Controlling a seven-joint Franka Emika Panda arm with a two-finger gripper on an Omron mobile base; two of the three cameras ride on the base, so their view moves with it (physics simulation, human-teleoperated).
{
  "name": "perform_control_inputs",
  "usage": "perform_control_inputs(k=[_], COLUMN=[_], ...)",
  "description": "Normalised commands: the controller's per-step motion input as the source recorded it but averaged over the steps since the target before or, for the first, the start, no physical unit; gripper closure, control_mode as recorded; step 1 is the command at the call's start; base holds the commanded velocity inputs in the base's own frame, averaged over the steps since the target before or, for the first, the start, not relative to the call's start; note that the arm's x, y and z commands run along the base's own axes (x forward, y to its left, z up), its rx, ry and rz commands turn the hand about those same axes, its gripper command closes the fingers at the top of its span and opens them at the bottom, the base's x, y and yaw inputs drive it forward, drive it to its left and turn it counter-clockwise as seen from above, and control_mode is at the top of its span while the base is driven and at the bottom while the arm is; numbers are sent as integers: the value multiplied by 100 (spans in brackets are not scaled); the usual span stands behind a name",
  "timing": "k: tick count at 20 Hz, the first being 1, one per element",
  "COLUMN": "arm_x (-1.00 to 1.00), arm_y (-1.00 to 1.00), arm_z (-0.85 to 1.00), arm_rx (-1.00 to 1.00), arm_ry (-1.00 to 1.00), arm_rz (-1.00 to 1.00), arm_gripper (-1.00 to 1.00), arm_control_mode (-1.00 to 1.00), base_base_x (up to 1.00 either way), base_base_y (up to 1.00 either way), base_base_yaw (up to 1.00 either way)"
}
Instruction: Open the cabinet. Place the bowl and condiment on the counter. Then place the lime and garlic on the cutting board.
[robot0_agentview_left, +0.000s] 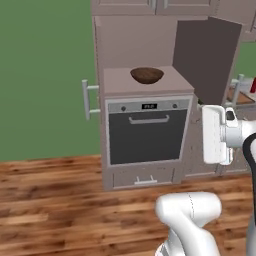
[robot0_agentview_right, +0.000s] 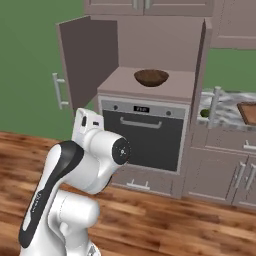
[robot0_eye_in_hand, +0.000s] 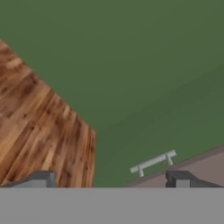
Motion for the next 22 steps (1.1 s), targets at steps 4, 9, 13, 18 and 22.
perform_control_inputs(k=[4,9,13,18,22], arm_x=[0,0,0,0,0], arm_y=[0,0,0,0,0], arm_z=[0,0,0,0,0], arm_rx=[0,0,0,0,0], arm_ry=[0,0,0,0,0], arm_rz=[0,0,0,0,0], arm_gripper=[-100,-100,-100,-100,-100], arm_control_mode=[100,100,100,100,100], base_base_x=[70,70,67,64,63], base_base_y=[0,0,0,0,0], base_base_yaw=[0,0,0,0,0])
